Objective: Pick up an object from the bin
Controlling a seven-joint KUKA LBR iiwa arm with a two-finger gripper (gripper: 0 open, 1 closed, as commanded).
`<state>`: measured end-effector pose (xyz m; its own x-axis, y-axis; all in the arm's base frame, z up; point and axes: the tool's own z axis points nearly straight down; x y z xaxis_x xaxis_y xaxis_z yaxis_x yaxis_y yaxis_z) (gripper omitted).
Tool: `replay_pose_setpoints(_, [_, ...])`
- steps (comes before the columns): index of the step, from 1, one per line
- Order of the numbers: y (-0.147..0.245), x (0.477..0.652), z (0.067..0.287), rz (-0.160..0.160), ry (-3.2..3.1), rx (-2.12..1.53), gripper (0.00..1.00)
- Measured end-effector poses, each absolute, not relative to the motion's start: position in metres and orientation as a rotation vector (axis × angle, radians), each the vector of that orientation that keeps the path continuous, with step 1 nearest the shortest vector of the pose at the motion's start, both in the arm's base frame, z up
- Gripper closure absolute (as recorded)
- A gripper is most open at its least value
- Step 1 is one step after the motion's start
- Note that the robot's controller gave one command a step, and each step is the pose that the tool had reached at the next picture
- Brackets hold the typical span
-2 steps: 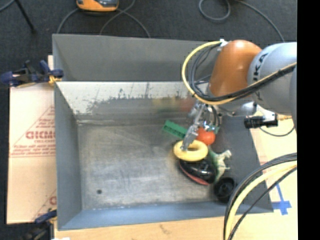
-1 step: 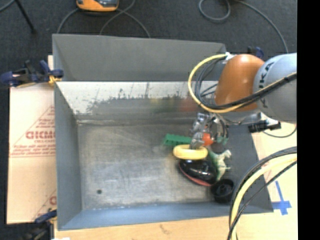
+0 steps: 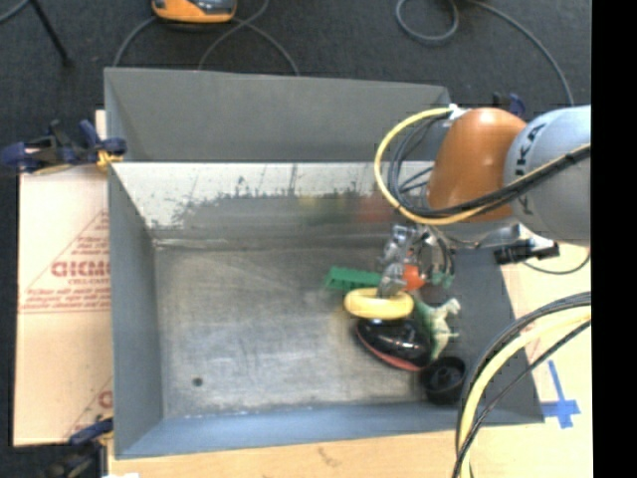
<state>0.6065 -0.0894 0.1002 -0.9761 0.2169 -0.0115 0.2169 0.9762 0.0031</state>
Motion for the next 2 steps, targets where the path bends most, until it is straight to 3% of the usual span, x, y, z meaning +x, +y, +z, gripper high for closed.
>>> replay_pose_setpoints(1, [-0.088,0.605,0.143,0.001,3.123,0.345,1.00])
replay_pose_setpoints(2, [-0.097,0.612,0.212,0.001,3.119,0.357,1.00])
